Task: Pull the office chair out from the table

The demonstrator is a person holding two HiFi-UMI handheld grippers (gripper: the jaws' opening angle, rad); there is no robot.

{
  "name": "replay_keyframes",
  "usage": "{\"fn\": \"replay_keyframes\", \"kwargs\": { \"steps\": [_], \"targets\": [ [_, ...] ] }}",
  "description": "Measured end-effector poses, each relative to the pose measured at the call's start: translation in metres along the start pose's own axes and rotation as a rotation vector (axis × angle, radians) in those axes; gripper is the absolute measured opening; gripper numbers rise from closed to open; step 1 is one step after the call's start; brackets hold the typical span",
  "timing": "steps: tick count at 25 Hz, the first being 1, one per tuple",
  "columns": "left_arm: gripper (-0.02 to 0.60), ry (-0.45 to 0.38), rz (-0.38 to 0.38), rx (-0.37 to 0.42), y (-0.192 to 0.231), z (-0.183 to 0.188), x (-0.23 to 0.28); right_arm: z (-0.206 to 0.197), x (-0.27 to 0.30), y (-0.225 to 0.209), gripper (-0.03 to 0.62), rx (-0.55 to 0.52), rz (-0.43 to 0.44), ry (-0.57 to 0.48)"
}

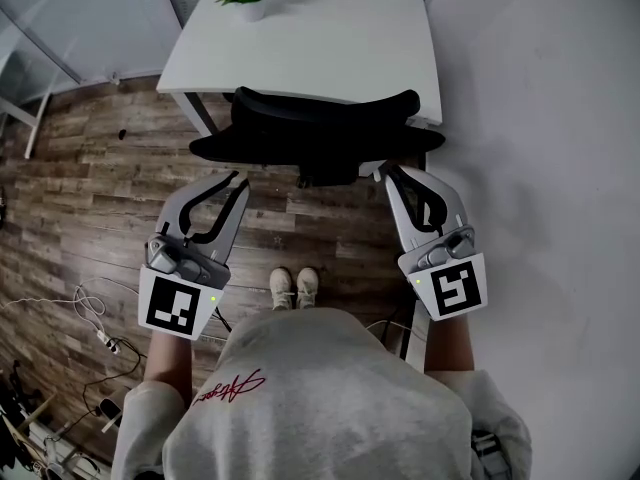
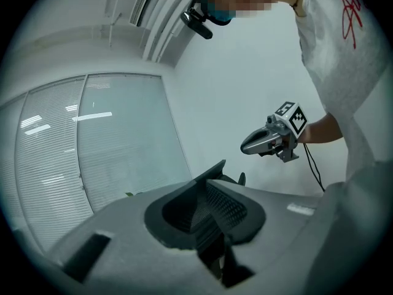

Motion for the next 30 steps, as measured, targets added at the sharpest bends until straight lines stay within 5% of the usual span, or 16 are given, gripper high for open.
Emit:
{"fn": "replay_keyframes", "kwargs": {
  "steps": [7, 13, 30],
  "targets": [
    [0.081, 0.050, -0.045, 0.083, 0.001, -0.013, 0.009, -0.029, 0.009, 0.003, 0.076, -0.219, 0.134, 0.189],
    [0.115, 0.111, -0.075, 0.129, -0.002, -0.025, 0.018, -0.049, 0.018, -0.002, 0.107, -0.232, 0.211, 0.228],
    [0.170, 0.232, -0.136, 0.249, -0.009, -0.055, 0.046, -0.082, 0.036, -0.020, 0.163, -0.359, 0.244, 0.368]
  ]
}}
Point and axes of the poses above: the fingertips, and each gripper's own axes: x forward along the fingers, y to its left, z out of its top, the point moved 6 cm from there along -x, backward along the fingers, and after that the axes turned 6 degrees about z, right-handed, at the moved point
